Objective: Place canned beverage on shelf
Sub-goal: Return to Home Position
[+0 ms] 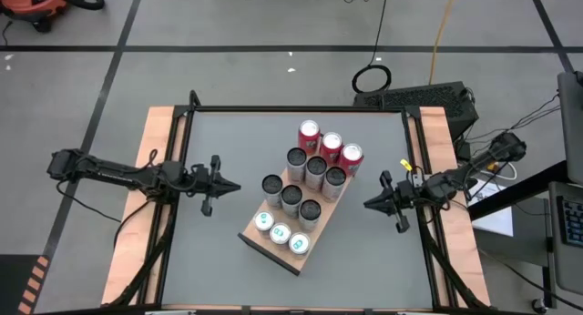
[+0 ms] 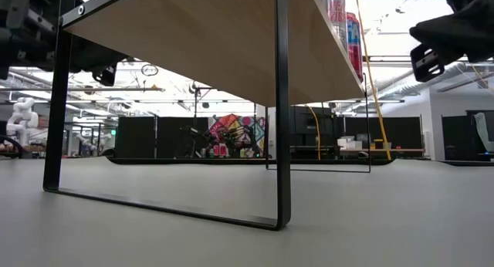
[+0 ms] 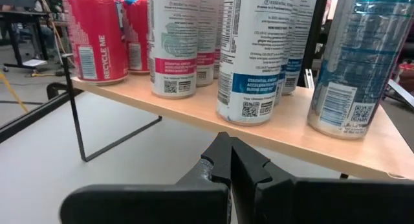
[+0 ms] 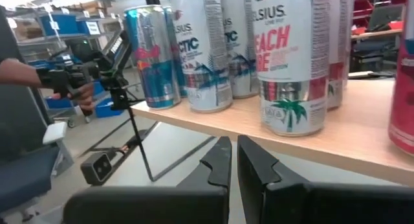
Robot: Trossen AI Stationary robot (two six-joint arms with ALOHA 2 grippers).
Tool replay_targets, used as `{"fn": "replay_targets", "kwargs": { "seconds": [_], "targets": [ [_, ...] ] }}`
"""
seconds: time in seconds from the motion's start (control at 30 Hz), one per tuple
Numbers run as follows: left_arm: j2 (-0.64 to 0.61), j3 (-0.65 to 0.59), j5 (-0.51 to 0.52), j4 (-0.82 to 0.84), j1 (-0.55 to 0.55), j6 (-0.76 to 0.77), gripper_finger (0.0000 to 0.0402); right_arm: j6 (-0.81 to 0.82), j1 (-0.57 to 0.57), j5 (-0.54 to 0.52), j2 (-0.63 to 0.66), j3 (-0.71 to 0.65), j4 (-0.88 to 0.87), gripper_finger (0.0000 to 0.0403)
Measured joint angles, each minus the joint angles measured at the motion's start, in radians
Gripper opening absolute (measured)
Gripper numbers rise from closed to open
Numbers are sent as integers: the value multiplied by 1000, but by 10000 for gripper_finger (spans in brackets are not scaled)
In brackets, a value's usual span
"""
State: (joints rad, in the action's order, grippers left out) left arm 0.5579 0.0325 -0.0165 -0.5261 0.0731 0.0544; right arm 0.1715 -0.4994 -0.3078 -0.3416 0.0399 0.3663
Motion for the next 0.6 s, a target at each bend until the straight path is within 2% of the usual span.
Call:
{"fn": "replay_targets", "kwargs": {
  "seconds": [0.2, 0.6],
  "targets": [
    [-62, -2, 3, 96, -2, -8, 0, -7, 43, 6, 43, -1, -68, 0],
    [-174, -2, 11, 214, -2, -9, 0, -3, 173, 159, 215, -1, -257, 0]
  ]
}}
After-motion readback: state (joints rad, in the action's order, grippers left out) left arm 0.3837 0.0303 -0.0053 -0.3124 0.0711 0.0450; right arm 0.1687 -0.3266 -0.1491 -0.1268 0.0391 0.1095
